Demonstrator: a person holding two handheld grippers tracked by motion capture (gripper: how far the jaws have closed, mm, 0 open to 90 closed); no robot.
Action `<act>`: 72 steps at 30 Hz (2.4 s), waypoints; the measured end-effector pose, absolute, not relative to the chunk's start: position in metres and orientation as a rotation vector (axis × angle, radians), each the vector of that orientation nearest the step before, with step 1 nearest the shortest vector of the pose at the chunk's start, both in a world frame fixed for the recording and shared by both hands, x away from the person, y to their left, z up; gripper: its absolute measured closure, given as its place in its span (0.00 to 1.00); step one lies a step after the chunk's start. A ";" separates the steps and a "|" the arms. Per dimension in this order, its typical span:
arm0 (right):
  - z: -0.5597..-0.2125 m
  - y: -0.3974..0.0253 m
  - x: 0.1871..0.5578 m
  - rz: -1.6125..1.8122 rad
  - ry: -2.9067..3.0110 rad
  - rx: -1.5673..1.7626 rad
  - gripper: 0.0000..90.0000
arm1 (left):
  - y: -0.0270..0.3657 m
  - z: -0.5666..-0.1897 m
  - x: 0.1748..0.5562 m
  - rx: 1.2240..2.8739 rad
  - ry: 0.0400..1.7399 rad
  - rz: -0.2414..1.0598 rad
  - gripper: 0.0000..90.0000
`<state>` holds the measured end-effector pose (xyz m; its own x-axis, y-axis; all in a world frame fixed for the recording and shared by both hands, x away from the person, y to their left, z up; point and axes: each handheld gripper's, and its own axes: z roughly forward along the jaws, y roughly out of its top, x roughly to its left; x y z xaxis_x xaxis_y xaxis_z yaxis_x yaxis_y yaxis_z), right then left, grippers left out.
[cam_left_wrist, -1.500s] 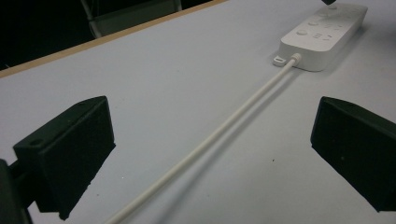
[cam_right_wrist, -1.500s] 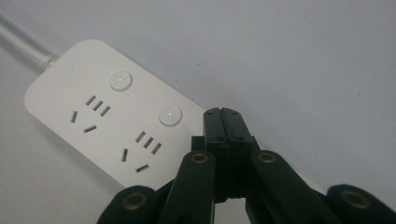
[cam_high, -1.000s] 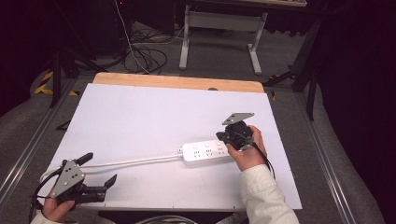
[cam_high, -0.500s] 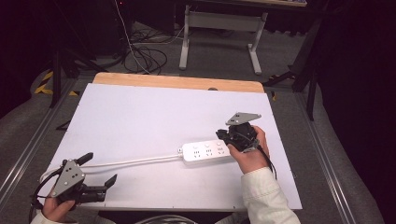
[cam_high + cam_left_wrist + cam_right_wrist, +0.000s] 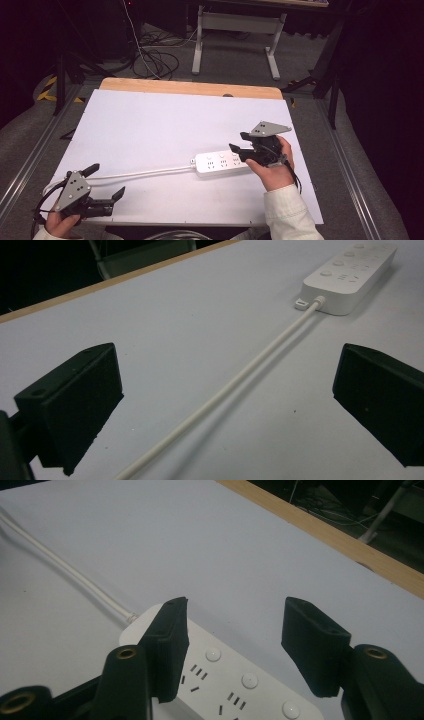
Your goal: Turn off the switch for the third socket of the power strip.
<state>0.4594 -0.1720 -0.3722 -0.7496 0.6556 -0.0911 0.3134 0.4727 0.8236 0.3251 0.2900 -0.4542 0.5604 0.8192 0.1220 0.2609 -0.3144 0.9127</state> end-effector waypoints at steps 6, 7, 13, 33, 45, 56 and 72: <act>-0.369 -0.180 0.442 1.266 2.314 0.750 0.44 | 0.290 -0.454 0.325 1.852 0.880 0.751 0.00; -0.369 -0.181 0.440 1.283 2.307 0.741 0.43 | 0.290 -0.454 0.325 1.852 0.881 0.749 0.00; -0.372 -0.193 0.424 1.392 2.279 0.730 0.36 | 0.290 -0.454 0.325 1.851 0.880 0.753 0.00; -0.422 -0.220 0.405 1.487 2.301 0.805 0.28 | 0.289 -0.454 0.325 1.852 0.879 0.741 0.00; -0.454 -0.224 0.398 1.420 2.301 0.835 0.28 | 0.290 -0.455 0.325 1.855 0.873 0.731 0.00; -0.477 -0.229 0.391 1.412 2.299 0.868 0.28 | 0.290 -0.456 0.326 1.864 0.866 0.731 0.00; -0.480 -0.236 0.394 1.347 2.304 0.909 0.24 | 0.290 -0.457 0.327 1.811 0.900 0.699 0.00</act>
